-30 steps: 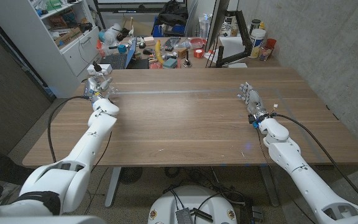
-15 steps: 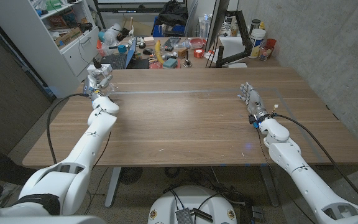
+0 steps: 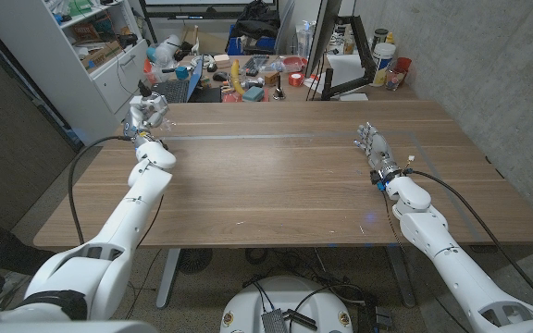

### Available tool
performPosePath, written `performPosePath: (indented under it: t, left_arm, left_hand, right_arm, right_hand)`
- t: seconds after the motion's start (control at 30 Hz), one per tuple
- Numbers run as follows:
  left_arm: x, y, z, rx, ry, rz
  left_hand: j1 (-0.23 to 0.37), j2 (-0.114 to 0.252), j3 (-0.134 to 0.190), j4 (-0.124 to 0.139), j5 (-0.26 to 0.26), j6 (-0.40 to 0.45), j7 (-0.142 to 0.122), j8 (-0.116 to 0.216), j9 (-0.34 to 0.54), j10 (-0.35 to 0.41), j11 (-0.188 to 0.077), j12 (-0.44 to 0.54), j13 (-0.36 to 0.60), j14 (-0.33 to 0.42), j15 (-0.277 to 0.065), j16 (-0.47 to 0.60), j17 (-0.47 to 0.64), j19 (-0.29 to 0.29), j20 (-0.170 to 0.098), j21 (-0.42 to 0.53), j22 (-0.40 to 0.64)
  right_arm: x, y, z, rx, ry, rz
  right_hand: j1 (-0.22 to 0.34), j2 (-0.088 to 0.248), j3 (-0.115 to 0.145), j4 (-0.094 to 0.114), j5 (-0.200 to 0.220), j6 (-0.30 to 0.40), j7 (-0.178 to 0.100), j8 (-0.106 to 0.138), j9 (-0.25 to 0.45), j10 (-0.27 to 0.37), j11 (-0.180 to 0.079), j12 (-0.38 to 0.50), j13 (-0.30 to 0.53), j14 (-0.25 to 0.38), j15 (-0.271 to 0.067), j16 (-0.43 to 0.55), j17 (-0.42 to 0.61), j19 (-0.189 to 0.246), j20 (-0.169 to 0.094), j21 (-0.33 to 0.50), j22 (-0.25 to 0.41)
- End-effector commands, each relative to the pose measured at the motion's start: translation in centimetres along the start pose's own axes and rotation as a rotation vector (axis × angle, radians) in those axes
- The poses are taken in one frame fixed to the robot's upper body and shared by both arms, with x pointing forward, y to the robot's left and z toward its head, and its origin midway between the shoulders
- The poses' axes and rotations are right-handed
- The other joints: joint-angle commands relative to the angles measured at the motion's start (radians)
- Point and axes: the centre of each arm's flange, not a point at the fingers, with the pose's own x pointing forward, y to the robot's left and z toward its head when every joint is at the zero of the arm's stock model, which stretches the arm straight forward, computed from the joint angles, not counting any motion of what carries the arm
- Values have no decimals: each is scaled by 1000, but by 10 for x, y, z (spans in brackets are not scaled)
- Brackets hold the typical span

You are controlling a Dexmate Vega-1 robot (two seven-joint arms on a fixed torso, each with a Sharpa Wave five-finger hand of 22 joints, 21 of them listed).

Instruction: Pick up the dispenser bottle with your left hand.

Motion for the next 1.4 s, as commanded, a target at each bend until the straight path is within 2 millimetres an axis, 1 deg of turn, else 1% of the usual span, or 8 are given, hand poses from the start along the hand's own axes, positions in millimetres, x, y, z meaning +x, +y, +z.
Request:
performPosePath:
  t: [0.03, 0.1, 0.13, 0.77, 0.97, 1.17, 1.37, 1.4]
  left_arm:
    - [-1, 1, 8, -28, -52, -29]
    - [-1, 1, 10, -31, -61, -33]
    - [-2, 1, 11, -33, -64, -34]
    - [-5, 6, 23, -55, -107, -55]
    - [-6, 8, 26, -59, -115, -62]
    - [-8, 10, 30, -56, -118, -67]
    - [-9, 13, 34, -53, -124, -73]
    - [-9, 13, 35, -54, -125, -76]
  left_hand:
    - [96, 105, 42, -3, 6, 7, -3, -4, 4, 70, -79, -3, 5, 77, -198, -7, 7, 12, -26, -6, 1]
    - [96, 106, 43, -3, 6, 8, -2, -5, 4, 69, -83, -5, 5, 76, -198, -8, 7, 12, -27, -7, 1]
    - [96, 106, 43, -2, 5, 8, -2, -5, 4, 71, -77, -5, 5, 77, -198, -9, 7, 12, -27, -8, 1]
    - [93, 109, 45, 3, 2, 12, -2, -11, 5, 74, -79, -11, 6, 81, -198, -17, 9, 15, -29, -16, 1]
    - [93, 110, 47, 4, 1, 14, -2, -12, 5, 76, -85, -12, 7, 83, -198, -19, 9, 16, -30, -19, 1]
    - [94, 111, 48, 5, 0, 13, -3, -15, 5, 77, -79, -14, 7, 85, -199, -22, 9, 18, -30, -22, 1]
    - [95, 112, 49, 5, -1, 15, -1, -16, 6, 76, -89, -16, 7, 86, -199, -24, 10, 19, -31, -24, 1]
    - [94, 112, 50, 5, -2, 14, -2, -17, 6, 77, -83, -16, 7, 86, -199, -25, 10, 20, -31, -25, 1]
  right_arm:
    - [-2, -3, -2, 4, 0, -3]
    - [-3, -4, -2, 5, 0, -4]
    - [-3, -4, -2, 6, 0, -4]
    - [-7, -6, -2, 10, -6, -6]
    - [-8, -8, -2, 10, -8, -7]
    - [-9, -9, -2, 11, -10, -7]
    - [-10, -10, -2, 13, -13, -8]
    - [-10, -11, -2, 14, -13, -8]
  right_hand:
    - [8, 58, -4, 3, 5, 13, 1, 1, 3, 6, 0, 1, 5, 7, -5, -4, 3, 4, -98, -4, 2]
    - [8, 58, -4, 3, 5, 13, 2, 1, 3, 7, 1, 1, 5, 7, -5, -4, 2, 4, -98, -4, 2]
    - [7, 58, -5, 3, 5, 13, 2, 1, 3, 7, 0, 1, 5, 7, -5, -4, 2, 4, -98, -5, 2]
    - [8, 57, -4, 4, 6, 13, 1, 1, 3, 6, 1, 1, 5, 7, -6, -5, 2, 5, -98, -10, 2]
    - [8, 57, -5, 4, 6, 13, 1, 1, 3, 6, 0, 0, 5, 7, -6, -5, 2, 5, -99, -12, 2]
    - [8, 58, -5, 4, 7, 13, 1, 1, 3, 6, 1, 1, 5, 7, -6, -5, 2, 6, -99, -13, 2]
    - [8, 57, -5, 4, 7, 13, 1, 1, 3, 7, 0, 1, 5, 8, -6, -5, 1, 7, -99, -15, 2]
    - [8, 57, -5, 5, 7, 13, 1, 1, 3, 7, 1, 1, 5, 8, -6, -5, 2, 7, -99, -15, 2]
